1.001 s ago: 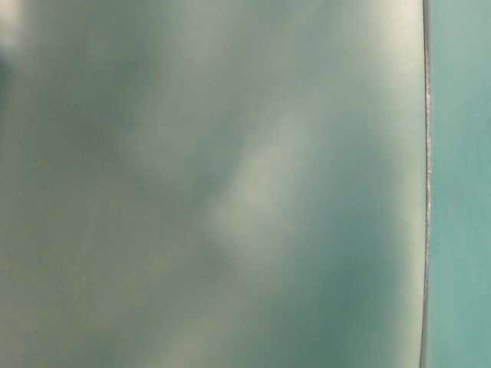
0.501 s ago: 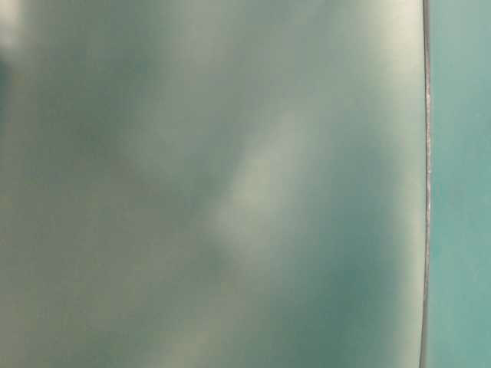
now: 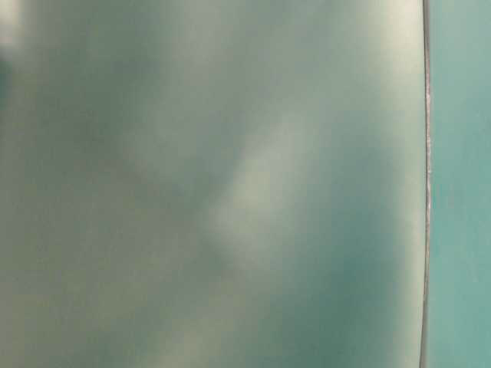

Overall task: Move the cup toward the block with left arm.
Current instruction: 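Close the left gripper on the orange cup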

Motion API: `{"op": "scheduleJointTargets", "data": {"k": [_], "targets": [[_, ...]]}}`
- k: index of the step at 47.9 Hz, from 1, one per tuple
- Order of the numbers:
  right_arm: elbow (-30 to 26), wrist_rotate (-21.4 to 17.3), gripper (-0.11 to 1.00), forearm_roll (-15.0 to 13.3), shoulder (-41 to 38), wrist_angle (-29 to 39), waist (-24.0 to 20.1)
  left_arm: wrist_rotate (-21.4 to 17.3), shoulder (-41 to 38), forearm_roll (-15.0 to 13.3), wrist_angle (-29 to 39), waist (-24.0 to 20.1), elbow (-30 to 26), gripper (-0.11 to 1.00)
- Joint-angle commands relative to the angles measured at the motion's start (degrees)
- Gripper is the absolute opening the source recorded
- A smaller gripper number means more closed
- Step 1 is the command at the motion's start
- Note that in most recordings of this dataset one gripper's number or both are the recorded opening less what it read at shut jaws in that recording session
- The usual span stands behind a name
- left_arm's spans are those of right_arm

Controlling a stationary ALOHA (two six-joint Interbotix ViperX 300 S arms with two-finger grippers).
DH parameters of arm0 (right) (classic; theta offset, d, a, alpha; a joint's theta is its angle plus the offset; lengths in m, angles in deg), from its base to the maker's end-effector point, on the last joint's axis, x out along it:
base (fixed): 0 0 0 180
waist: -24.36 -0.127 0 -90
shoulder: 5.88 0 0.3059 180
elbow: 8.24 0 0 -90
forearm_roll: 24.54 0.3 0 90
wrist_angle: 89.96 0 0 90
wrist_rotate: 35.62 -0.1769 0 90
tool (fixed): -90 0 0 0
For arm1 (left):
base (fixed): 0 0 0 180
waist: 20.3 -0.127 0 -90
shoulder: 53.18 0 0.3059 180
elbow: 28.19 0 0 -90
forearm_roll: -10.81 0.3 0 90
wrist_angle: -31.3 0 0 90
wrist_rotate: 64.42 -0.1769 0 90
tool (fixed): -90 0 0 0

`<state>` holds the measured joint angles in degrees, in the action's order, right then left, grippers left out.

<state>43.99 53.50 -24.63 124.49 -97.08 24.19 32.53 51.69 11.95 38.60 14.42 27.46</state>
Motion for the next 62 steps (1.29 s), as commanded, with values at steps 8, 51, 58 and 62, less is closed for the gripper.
{"op": "scheduleJointTargets", "data": {"k": [8, 51, 58, 62], "targets": [[-1.85, -0.09, 0.0, 0.09, -0.09, -0.26, -0.09, -0.09, 0.18, -0.09, -0.88, 0.18, 0.18, 0.88], [-2.81, -0.18, 0.0, 0.09, -0.62, -0.26, -0.09, 5.54, -4.83, -0.09, -8.09, 0.62, 1.93, 0.88], [-2.81, -0.18, 0.0, 0.09, -0.62, -0.26, -0.09, 6.5, -5.36, -0.18, -8.61, 0.62, 2.02, 0.88], [-2.9, -0.18, 0.0, 0.09, -0.7, -0.26, -0.09, 6.59, -5.71, -0.09, -8.79, 0.62, 2.11, 0.88]]}}
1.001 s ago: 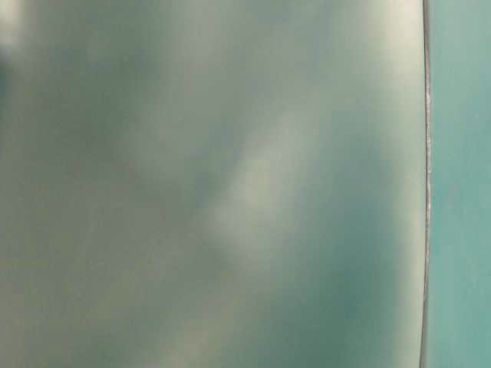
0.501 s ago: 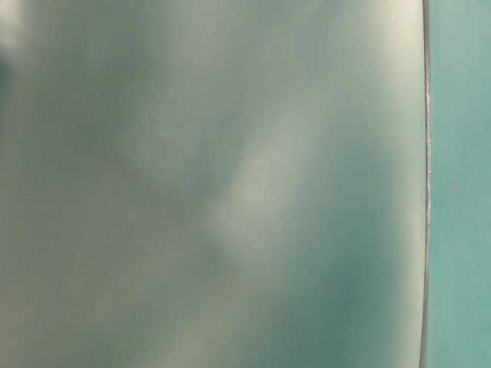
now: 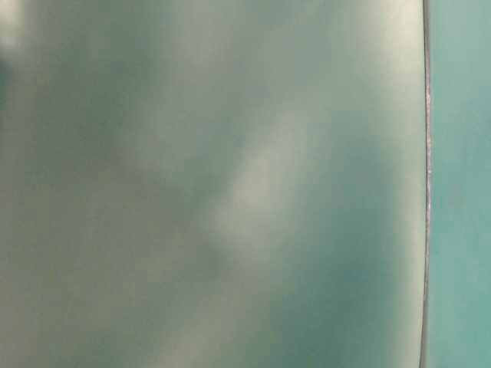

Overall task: Move the cup toward the block with left arm.
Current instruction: 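Close the left gripper on the orange cup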

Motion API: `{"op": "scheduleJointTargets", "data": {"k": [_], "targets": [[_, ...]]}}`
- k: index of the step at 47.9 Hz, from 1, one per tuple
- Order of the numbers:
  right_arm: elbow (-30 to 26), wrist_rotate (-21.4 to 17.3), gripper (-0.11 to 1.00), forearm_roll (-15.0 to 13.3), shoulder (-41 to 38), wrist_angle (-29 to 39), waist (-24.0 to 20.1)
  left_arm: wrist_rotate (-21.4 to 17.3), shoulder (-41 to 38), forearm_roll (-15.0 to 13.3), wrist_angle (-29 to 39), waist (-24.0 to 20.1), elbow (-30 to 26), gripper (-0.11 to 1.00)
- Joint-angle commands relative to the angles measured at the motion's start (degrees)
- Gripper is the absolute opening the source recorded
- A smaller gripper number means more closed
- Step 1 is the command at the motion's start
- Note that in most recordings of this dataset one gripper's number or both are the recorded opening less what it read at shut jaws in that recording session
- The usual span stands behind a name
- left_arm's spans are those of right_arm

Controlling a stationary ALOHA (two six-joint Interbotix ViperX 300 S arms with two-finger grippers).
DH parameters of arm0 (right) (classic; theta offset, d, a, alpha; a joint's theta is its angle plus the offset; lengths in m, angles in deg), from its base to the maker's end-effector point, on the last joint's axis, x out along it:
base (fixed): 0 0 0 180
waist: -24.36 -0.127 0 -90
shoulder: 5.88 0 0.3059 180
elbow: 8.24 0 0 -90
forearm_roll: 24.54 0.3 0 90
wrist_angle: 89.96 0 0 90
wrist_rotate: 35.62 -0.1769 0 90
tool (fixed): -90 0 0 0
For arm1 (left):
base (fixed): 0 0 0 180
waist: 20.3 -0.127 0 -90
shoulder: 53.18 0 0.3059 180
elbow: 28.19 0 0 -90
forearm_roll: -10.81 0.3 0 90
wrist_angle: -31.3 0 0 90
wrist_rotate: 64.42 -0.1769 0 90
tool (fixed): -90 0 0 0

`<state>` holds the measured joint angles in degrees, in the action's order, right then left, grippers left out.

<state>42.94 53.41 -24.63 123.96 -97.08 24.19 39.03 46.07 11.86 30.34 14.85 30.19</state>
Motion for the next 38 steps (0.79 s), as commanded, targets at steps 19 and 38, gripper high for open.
{"op": "scheduleJointTargets", "data": {"k": [19, 38], "targets": [[-1.93, -0.09, 0.0, 0.09, -0.26, -0.26, -0.09, 0.26, -2.2, 0.0, 0.0, 0.88, -1.05, 0.86], [-1.93, -0.09, 0.0, 0.09, -0.62, -0.26, -0.09, -0.09, -2.29, 0.0, -1.32, 0.88, -1.76, 0.75]]}}
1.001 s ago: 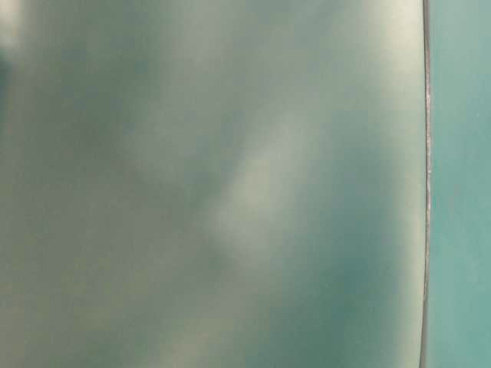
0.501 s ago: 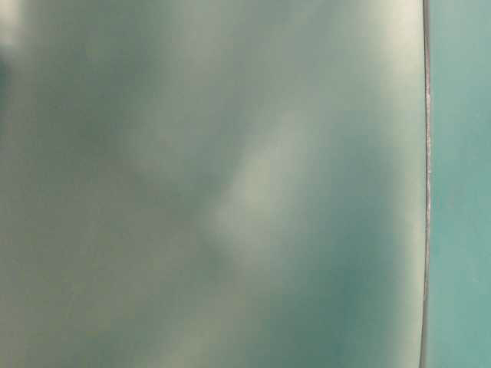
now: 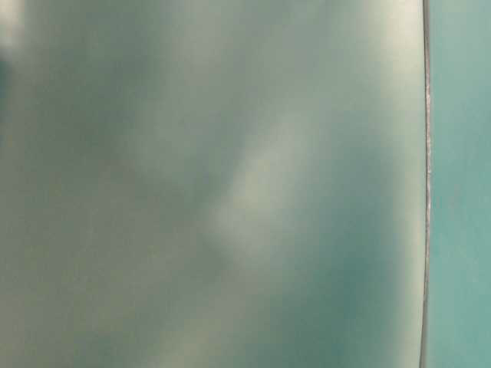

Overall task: Move the cup toward the block with left arm.
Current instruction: 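Close the left gripper on the orange cup, then lift the cup and carry it right toward the tape square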

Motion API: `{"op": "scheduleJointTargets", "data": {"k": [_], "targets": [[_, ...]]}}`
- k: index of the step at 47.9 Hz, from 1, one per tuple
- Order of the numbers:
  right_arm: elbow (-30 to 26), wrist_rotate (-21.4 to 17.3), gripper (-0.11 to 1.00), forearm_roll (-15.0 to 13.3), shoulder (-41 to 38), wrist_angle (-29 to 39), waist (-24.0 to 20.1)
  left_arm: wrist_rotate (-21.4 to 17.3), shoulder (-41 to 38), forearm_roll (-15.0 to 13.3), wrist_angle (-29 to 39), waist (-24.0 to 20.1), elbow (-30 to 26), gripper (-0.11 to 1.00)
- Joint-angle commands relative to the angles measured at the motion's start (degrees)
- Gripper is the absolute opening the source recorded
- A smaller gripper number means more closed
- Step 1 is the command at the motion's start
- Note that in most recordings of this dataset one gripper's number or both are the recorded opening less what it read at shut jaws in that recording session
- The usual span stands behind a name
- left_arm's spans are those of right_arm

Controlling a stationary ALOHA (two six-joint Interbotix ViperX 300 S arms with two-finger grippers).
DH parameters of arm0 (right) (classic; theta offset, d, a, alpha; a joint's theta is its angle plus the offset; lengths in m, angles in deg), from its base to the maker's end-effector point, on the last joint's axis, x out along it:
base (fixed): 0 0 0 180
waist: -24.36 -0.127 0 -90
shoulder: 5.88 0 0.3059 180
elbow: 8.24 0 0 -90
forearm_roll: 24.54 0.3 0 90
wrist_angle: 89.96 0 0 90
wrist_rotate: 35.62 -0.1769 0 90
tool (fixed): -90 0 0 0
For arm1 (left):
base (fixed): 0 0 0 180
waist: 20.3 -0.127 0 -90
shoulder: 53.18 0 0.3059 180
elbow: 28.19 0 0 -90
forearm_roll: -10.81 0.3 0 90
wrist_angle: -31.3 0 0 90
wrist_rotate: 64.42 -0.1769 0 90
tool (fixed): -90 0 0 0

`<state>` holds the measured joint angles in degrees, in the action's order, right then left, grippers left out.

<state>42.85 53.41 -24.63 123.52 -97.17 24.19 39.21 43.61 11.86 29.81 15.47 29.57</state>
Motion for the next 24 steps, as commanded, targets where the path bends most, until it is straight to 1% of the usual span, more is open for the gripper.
{"op": "scheduleJointTargets", "data": {"k": [1, 17, 24], "targets": [[-1.85, -0.09, 0.0, 0.09, -0.18, -0.18, -0.09, -0.35, 0.18, 0.0, -0.88, 0.26, -1.23, 0.75], [-1.85, -0.09, 0.0, 0.09, -0.7, -0.18, -0.09, -0.53, -1.23, 0.09, -0.97, 0.26, -2.9, 0.73], [-1.85, -0.09, 0.0, 0.09, -0.7, -0.18, -0.09, -0.7, -2.11, 0.09, -1.05, 0.26, -3.87, 0.7]]}}
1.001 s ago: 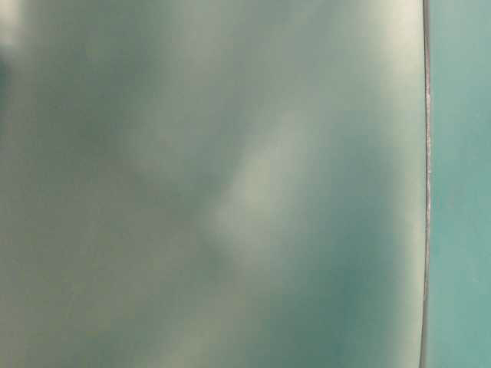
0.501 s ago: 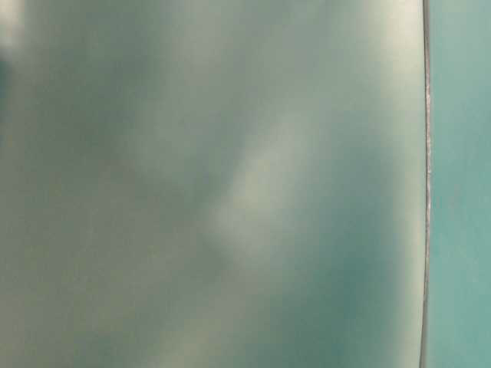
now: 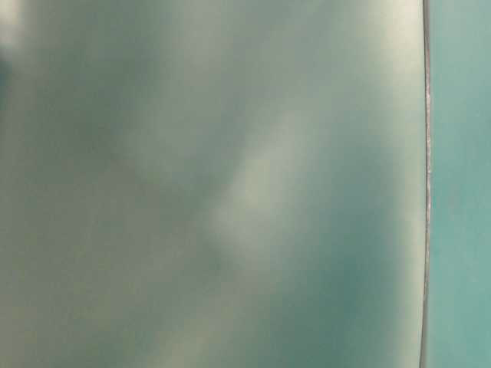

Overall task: Move the cup toward the block with left arm.
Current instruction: 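Lift the cup and carry it right toward the tape square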

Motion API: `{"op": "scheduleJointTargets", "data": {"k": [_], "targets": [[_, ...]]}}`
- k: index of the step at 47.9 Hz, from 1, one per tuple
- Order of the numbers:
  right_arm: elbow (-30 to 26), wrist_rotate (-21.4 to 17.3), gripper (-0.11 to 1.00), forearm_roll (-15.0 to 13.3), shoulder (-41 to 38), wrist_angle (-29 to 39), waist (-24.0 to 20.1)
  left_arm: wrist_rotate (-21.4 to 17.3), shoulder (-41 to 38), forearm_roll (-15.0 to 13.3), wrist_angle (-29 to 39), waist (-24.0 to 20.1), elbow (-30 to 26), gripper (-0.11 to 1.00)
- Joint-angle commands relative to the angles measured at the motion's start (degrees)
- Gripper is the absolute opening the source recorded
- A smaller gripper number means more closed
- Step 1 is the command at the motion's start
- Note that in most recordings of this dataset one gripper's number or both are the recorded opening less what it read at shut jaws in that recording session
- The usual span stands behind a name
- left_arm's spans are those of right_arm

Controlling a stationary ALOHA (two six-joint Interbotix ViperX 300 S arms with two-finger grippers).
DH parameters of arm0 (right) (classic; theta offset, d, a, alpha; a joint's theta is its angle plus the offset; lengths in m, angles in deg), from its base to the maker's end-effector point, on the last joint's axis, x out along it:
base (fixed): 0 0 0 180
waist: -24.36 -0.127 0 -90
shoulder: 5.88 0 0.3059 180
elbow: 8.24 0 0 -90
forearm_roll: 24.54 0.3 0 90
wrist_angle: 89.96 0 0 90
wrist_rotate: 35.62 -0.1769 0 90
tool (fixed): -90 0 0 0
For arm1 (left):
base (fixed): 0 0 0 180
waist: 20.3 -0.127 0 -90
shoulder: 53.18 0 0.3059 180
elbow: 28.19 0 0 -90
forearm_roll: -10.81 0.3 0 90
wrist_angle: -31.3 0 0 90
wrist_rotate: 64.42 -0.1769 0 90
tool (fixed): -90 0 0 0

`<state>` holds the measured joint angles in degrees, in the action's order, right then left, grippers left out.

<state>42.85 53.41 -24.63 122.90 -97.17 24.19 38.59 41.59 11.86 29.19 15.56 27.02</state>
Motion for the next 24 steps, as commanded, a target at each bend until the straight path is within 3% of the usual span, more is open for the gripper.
{"op": "scheduleJointTargets", "data": {"k": [1, 15, 24], "targets": [[-1.85, -0.09, 0.0, 0.18, -0.09, -0.18, -0.09, -0.09, -0.26, 0.09, -0.44, 0.18, -1.41, 0.7], [-1.93, -0.09, 0.0, 0.09, -0.09, -0.18, -0.09, -0.44, -0.44, 0.18, -0.44, -0.7, -3.16, 0.69], [-1.93, -0.09, 0.0, 0.09, -0.09, -0.26, -0.09, -1.49, 1.32, 0.35, 0.88, -6.06, -6.15, 0.69]]}}
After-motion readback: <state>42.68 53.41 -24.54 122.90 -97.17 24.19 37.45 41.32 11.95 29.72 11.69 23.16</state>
